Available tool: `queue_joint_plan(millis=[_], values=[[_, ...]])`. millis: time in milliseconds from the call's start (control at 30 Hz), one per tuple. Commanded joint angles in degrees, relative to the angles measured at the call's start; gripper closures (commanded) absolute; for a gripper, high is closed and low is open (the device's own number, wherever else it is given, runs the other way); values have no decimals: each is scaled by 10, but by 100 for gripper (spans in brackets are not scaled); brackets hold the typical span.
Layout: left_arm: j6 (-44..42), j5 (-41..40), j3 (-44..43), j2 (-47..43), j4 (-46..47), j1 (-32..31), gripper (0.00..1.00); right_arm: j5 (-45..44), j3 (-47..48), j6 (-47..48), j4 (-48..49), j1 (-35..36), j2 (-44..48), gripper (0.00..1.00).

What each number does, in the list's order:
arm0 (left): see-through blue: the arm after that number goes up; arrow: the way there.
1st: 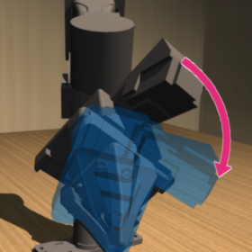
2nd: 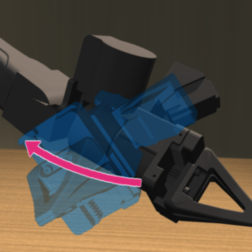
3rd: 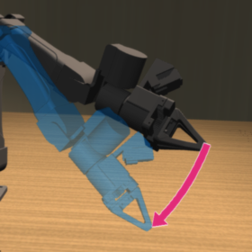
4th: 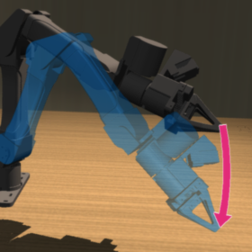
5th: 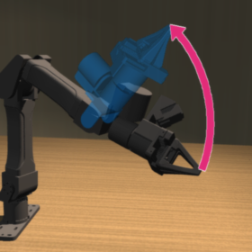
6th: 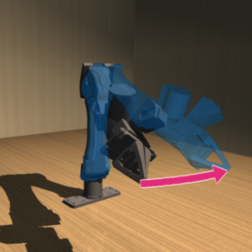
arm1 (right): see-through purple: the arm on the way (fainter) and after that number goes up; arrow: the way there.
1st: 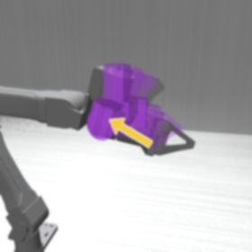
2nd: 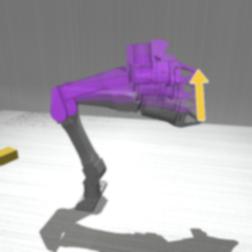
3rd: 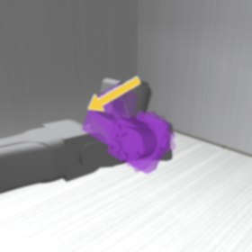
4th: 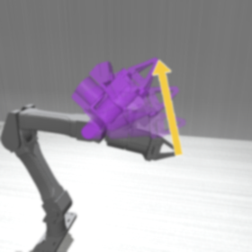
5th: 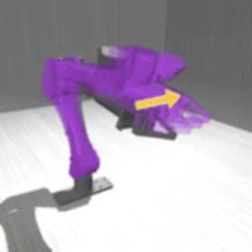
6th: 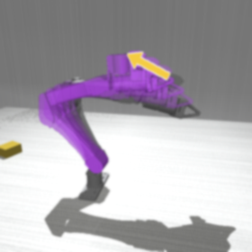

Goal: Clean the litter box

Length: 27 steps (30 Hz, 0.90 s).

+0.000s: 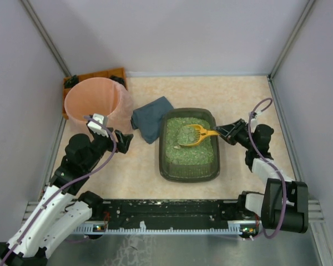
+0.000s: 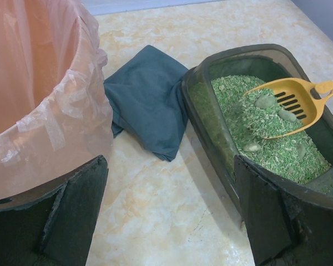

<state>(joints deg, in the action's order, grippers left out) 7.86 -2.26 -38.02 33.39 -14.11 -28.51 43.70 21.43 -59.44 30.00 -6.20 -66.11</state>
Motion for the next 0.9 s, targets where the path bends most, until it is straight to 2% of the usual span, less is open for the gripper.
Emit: queue_joint_plan(millis=[0, 100, 267, 433, 567, 733, 800, 867], values=[[0, 12, 2, 3, 15, 2, 2, 81, -15, -65, 129, -46, 8, 100], [0, 9, 1, 1, 12, 2, 1, 83, -33, -100, 169, -74, 6, 100], [1, -2, 4, -6, 17, 2, 1, 107, -40, -144, 237, -61, -10, 100], [4, 4, 2, -3, 15, 2, 2, 111, -59, -143, 217, -130, -9, 100], [3, 6, 5, 1, 19, 2, 1, 114, -52, -169, 283, -69, -27, 100], [7, 13, 2, 4, 17, 2, 2, 98, -67, -160, 253, -119, -23, 100], [7, 12, 5, 2, 20, 2, 2, 100, -62, -173, 282, -92, -29, 100], [5, 10, 5, 3, 22, 2, 1, 115, -47, -157, 272, -68, -31, 100]])
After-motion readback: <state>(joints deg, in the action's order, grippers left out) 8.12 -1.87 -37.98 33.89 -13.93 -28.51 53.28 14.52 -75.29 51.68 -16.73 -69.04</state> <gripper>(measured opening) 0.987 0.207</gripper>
